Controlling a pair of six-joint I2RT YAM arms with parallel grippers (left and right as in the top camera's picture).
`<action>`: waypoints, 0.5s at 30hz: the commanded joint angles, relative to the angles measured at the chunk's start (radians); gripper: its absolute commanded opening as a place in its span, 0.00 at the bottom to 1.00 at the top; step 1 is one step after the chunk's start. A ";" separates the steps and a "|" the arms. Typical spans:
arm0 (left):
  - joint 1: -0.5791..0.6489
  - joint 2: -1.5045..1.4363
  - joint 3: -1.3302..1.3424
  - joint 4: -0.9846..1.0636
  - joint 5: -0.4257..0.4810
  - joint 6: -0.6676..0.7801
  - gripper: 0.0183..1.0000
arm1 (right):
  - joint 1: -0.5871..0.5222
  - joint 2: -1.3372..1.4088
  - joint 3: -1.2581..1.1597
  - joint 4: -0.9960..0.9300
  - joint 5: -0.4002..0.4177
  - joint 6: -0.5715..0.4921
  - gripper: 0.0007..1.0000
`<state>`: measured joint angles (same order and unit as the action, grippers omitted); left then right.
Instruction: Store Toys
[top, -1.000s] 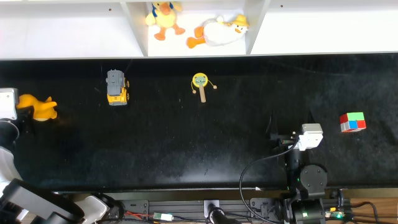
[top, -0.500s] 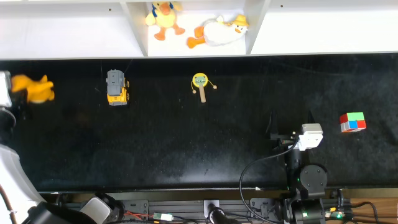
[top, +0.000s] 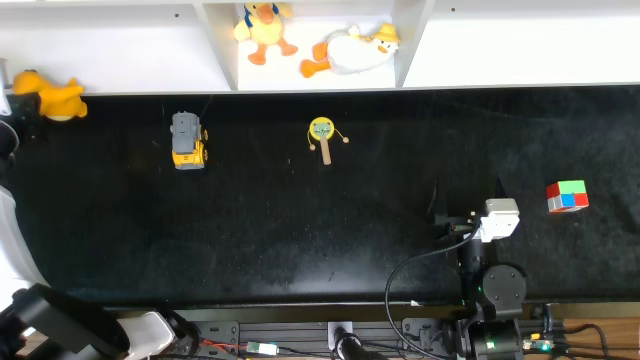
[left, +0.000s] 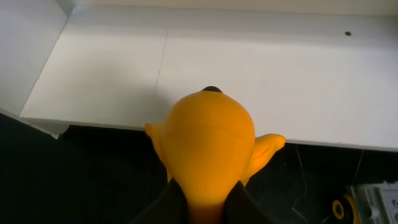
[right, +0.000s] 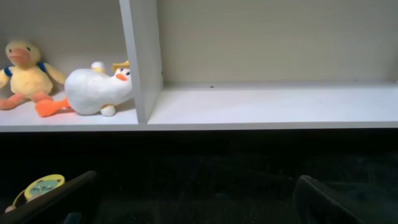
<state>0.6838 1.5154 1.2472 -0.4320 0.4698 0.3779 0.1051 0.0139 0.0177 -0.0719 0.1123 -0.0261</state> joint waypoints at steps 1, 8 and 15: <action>-0.004 -0.010 0.035 0.008 -0.027 -0.081 0.13 | -0.001 -0.010 -0.013 0.005 0.008 0.004 1.00; -0.007 -0.010 0.035 0.037 -0.050 -0.127 0.16 | -0.001 -0.010 -0.013 0.005 0.008 0.004 1.00; -0.065 -0.001 0.040 0.062 -0.149 -0.148 0.18 | -0.001 -0.010 -0.013 0.005 0.008 0.004 1.00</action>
<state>0.6502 1.5150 1.2503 -0.3824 0.3744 0.2596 0.1051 0.0139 0.0177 -0.0715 0.1120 -0.0261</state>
